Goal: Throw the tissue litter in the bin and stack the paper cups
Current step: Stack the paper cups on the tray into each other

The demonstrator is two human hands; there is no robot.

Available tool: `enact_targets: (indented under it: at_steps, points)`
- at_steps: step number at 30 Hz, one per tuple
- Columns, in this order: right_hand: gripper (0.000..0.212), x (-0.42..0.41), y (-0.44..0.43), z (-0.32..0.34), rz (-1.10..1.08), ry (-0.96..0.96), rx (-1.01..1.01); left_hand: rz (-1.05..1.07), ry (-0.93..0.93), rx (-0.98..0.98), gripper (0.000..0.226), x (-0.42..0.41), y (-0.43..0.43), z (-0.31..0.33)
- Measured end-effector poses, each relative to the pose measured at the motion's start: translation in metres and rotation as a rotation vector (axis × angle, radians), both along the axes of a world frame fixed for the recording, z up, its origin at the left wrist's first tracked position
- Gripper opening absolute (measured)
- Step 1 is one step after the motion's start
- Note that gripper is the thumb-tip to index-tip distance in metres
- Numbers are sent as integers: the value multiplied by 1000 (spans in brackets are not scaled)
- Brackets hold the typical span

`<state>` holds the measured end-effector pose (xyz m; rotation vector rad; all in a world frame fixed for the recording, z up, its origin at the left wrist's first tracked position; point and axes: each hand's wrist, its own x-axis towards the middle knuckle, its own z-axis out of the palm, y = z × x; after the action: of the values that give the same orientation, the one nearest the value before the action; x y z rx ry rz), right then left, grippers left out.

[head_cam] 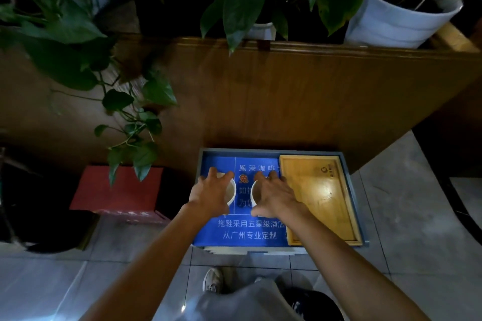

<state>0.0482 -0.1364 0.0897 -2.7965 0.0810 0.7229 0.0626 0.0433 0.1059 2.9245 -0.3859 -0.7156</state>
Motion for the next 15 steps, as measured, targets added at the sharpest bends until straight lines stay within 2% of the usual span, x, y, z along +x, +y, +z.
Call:
enact_targets:
  at_steps: [9,15]
  points:
    - [93,43,0,21,-14,-110,75,51,-51,-91,91,34,13,11]
    - [92,64,11,30,5,-173,139,78,-86,-134,86,53,19,20]
